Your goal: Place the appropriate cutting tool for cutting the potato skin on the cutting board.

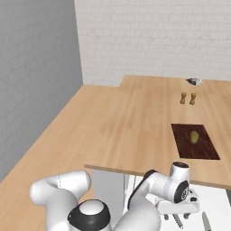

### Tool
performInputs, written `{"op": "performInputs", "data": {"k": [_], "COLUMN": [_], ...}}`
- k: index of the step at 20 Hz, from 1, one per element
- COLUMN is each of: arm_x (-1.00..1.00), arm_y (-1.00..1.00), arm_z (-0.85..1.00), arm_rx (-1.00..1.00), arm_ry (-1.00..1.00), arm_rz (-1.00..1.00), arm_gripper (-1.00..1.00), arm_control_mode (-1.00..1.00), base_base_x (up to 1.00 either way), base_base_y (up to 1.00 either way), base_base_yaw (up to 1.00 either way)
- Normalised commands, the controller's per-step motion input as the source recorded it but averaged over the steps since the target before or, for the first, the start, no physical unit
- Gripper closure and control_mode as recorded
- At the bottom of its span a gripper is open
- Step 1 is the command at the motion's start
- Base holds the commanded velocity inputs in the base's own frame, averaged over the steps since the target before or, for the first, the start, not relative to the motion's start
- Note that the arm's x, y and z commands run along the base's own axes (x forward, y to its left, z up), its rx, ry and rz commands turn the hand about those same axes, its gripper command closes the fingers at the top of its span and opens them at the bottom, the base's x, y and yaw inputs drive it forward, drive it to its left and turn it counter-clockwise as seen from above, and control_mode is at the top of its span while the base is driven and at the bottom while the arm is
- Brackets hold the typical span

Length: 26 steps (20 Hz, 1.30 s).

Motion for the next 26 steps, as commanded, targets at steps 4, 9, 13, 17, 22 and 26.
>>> {"op": "performInputs", "data": {"k": [4, 9, 13, 17, 22, 26], "arm_x": [0.19, 0.06, 0.00, 0.00, 0.00, 0.00], "arm_y": [-0.04, -0.02, -0.04, 0.00, 0.02, 0.15], "arm_z": [-0.22, -0.27, -0.27, -0.36, -0.51, -0.46], "arm_rx": [0.08, 0.05, 0.02, 0.00, 0.00, 0.00], "arm_ry": [0.00, -0.03, -0.08, -0.09, -0.03, 0.00], "arm_rz": [0.06, 0.04, 0.03, 0.04, 0.07, 0.06], "arm_gripper": [-1.00, -1.00, -1.00, -1.00, 1.00, 1.00], "arm_control_mode": [-1.00, -1.00, -1.00, -1.00, -1.00, -1.00], "base_base_x": [0.00, 0.00, 0.00, 0.00, 0.00, 0.00], "base_base_y": [0.00, 0.00, 0.00, 0.00, 0.00, 0.00], "base_base_yaw": [0.00, 0.00, 0.00, 0.00, 0.00, 0.00]}}
